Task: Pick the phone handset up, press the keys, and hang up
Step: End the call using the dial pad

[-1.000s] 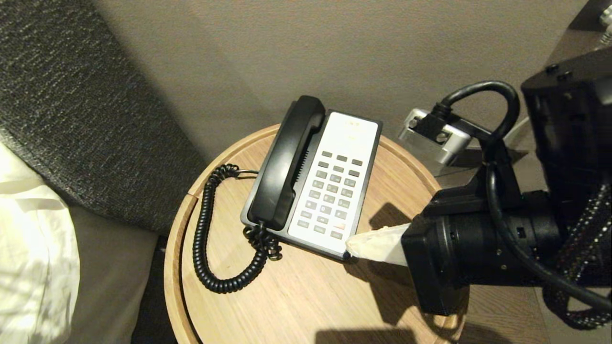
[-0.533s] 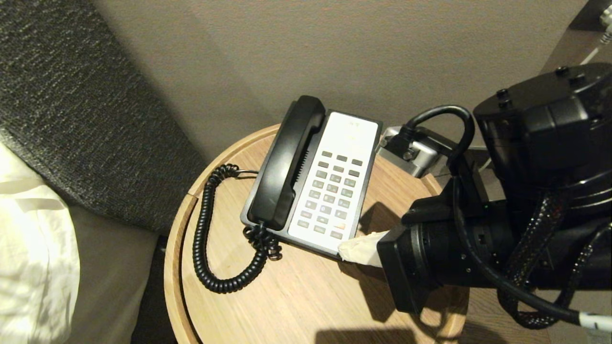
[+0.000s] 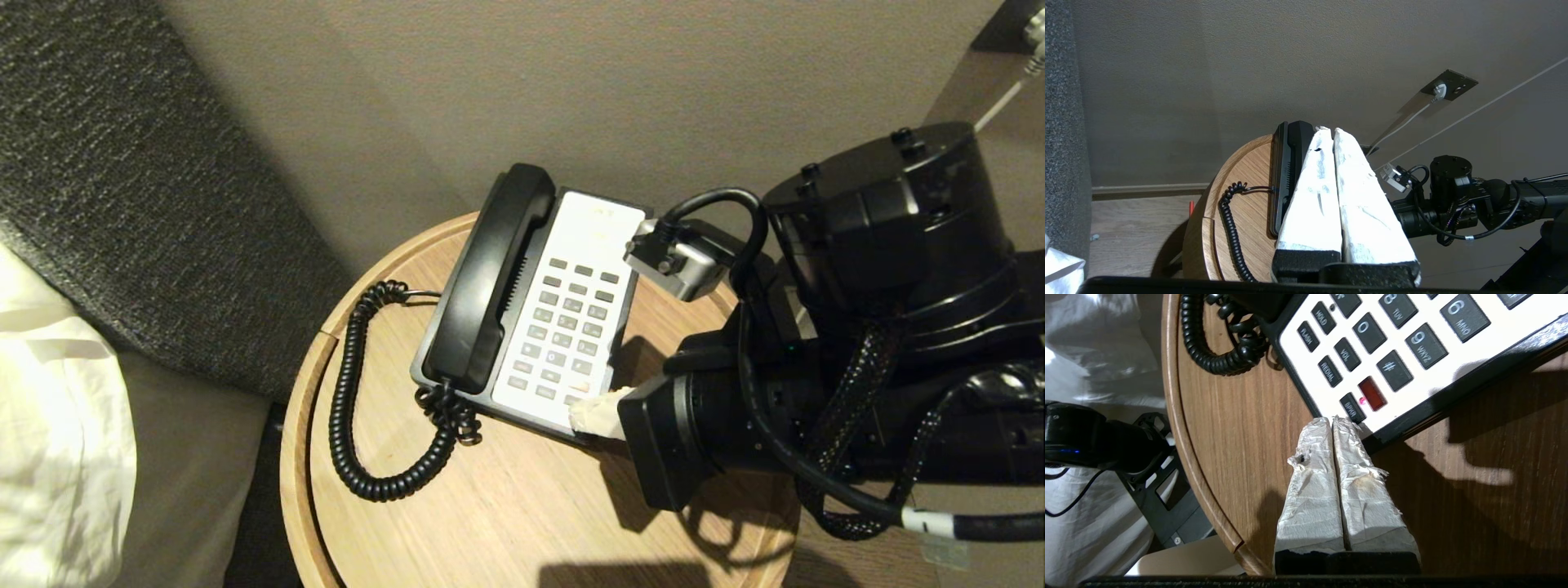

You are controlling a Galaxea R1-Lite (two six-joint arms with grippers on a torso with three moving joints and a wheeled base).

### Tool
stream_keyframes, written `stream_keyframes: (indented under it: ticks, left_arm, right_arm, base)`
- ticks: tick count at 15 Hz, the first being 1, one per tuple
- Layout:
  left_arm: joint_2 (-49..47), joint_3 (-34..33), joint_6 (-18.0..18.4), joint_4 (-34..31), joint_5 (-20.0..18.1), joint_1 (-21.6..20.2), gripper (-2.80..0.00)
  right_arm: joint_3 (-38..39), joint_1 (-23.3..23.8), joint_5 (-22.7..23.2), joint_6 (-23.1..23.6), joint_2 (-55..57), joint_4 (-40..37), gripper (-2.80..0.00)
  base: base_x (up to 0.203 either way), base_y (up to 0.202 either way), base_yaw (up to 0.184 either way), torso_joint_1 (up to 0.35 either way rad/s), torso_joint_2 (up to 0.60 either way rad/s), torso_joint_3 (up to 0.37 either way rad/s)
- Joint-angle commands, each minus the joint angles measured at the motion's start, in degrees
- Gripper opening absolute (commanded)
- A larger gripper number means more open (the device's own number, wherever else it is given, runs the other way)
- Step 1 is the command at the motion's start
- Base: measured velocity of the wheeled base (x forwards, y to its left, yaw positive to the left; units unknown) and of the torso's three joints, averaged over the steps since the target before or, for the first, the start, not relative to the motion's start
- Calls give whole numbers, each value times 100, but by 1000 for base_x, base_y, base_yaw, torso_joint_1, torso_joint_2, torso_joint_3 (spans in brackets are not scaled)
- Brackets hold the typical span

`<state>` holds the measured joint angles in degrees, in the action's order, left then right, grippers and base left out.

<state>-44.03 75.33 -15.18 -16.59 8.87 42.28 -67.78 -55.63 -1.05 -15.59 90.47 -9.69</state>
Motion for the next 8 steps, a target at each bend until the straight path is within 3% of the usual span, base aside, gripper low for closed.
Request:
stream_keyframes:
  ticks: [1, 8]
  left_arm:
    - [16, -18, -12, -11, 9, 0, -280]
    - [34, -35, -20, -11, 0, 0, -280]
  right_arm:
    - [-16, 45, -4, -14, 58, -6, -280]
    - [-101, 169, -9, 1, 191, 90, -280]
  base:
    - [0, 0, 0, 0, 0, 0]
    - [0, 0, 0, 0, 0, 0]
